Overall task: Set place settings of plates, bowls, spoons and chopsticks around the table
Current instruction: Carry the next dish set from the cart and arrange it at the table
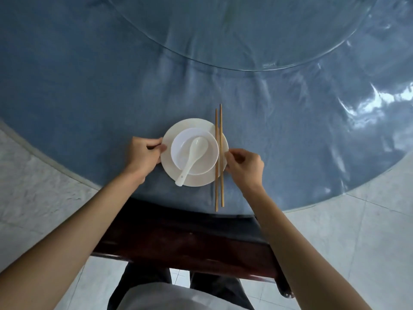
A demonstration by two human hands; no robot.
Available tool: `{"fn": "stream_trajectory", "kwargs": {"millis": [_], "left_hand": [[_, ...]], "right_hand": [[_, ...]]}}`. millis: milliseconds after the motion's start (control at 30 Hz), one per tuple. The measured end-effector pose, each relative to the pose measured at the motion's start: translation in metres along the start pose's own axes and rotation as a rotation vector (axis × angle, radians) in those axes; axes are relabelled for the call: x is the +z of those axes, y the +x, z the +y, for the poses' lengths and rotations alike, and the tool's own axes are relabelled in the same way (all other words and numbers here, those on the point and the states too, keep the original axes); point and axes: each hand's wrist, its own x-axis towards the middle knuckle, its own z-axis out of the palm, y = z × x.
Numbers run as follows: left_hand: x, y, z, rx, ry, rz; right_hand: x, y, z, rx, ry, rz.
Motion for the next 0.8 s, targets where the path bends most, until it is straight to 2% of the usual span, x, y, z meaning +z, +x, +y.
{"fn": "stream_trajectory", "kwargs": {"millis": [467,600,700,800], "left_hand": [[0.023,-0.014,-0.013,0.018,0.016,-0.002],[0.018,-0.019,-0.006,0.141,0.229,-0.004],[0.017,-0.031,0.005,0.289,0.416,0.027],[0.016,-0.044,0.011,0.335,0.386,0.093]], "right_hand": [[-0.021,-0.004,0.023,0.013,0.006,0.036],[-0.022,-0.005,0.019,0.043,0.028,0.020],[-0.026,-0.013,0.016,-0.022,-0.038,0.081],[-0.027,-0.025,0.012,-0.154,-0.086,0.103]]}}
